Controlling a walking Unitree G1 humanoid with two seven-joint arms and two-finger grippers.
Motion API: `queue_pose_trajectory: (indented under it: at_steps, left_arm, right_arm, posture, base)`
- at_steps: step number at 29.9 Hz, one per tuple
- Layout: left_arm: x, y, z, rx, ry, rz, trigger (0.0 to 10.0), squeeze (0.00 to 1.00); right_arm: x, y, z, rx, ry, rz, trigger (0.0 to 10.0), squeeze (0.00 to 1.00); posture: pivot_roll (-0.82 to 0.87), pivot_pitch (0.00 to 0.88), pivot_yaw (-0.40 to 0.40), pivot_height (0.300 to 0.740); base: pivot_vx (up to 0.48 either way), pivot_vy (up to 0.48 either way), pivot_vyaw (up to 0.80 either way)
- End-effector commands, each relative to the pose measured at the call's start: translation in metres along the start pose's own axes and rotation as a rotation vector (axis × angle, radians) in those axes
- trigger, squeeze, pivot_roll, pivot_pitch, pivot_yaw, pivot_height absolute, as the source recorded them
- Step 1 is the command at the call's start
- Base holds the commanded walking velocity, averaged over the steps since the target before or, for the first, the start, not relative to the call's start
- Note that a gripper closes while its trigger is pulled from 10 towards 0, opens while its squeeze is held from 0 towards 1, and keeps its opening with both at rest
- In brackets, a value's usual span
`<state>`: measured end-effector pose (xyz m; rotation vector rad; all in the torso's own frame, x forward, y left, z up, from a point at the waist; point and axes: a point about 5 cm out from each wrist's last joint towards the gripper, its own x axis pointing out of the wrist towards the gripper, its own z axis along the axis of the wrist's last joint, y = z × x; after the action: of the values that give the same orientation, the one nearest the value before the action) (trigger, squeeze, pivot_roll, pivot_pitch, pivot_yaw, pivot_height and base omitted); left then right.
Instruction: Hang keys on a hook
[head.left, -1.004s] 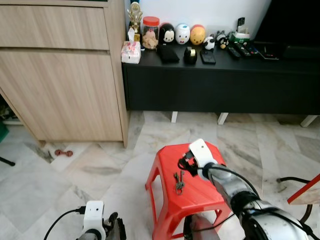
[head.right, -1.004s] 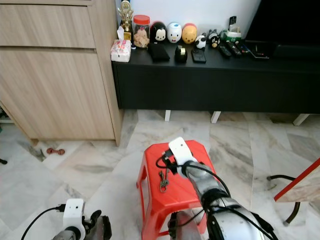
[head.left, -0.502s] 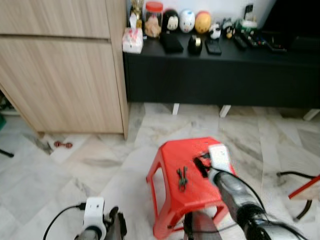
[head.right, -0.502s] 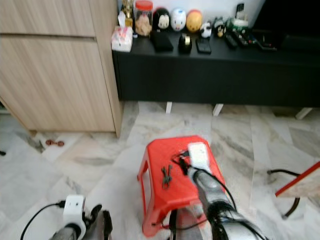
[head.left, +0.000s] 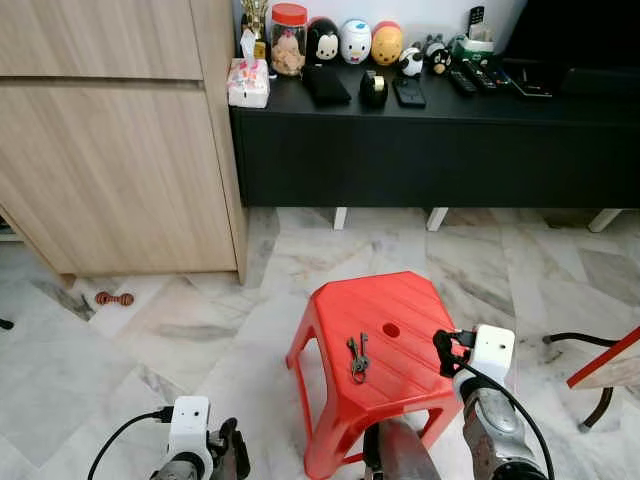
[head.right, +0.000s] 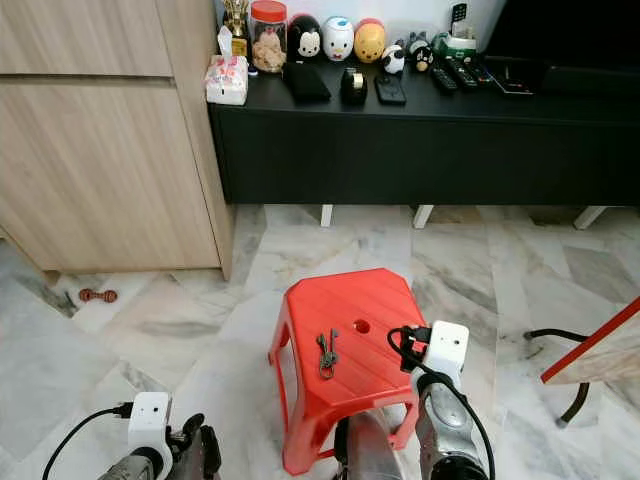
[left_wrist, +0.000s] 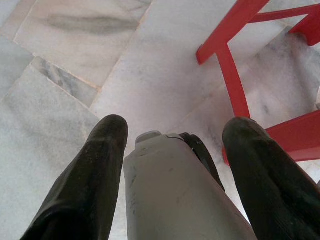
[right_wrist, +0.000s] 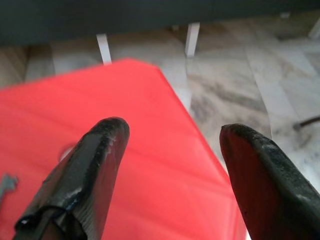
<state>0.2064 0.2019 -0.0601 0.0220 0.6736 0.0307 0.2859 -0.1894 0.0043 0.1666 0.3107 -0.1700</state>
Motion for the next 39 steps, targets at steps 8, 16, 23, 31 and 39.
queue_pose_trajectory:
  at_steps: [8,16,23,31,39]
  left_arm:
    - [-0.012,-0.013,-0.040,-0.024,0.194,-0.040,10.0,0.00]
    - [-0.014,-0.012,-0.044,-0.027,0.205,-0.036,10.0,0.00]
    - [-0.014,-0.012,-0.044,-0.022,0.205,-0.036,10.0,0.00]
    - [-0.013,-0.011,-0.043,-0.031,0.203,-0.031,10.0,0.00]
    - [-0.013,-0.011,-0.043,-0.037,0.204,-0.028,10.0,0.00]
  right_arm:
    - [0.003,0.005,0.012,0.031,-0.068,-0.008,10.0,0.00]
    - [0.003,0.004,0.013,0.021,-0.076,-0.025,10.0,0.00]
    - [0.003,0.004,0.010,0.020,-0.051,-0.040,10.0,0.00]
    - [0.003,0.007,0.009,0.014,-0.045,-0.024,10.0,0.00]
    - [0.002,0.011,0.009,-0.005,-0.058,0.002,10.0,0.00]
  posture:
    - [0.07,0.051,-0.114,0.597]
    - [0.07,0.059,-0.117,0.597]
    - [0.07,0.059,-0.117,0.597]
    - [0.07,0.055,-0.116,0.597]
    - [0.07,0.054,-0.116,0.597]
  base:
    - [0.000,0.000,0.00]
    - [0.000,0.000,0.00]
    - [0.000,0.000,0.00]
    - [0.000,0.000,-0.54]
    - [0.000,0.000,-0.31]
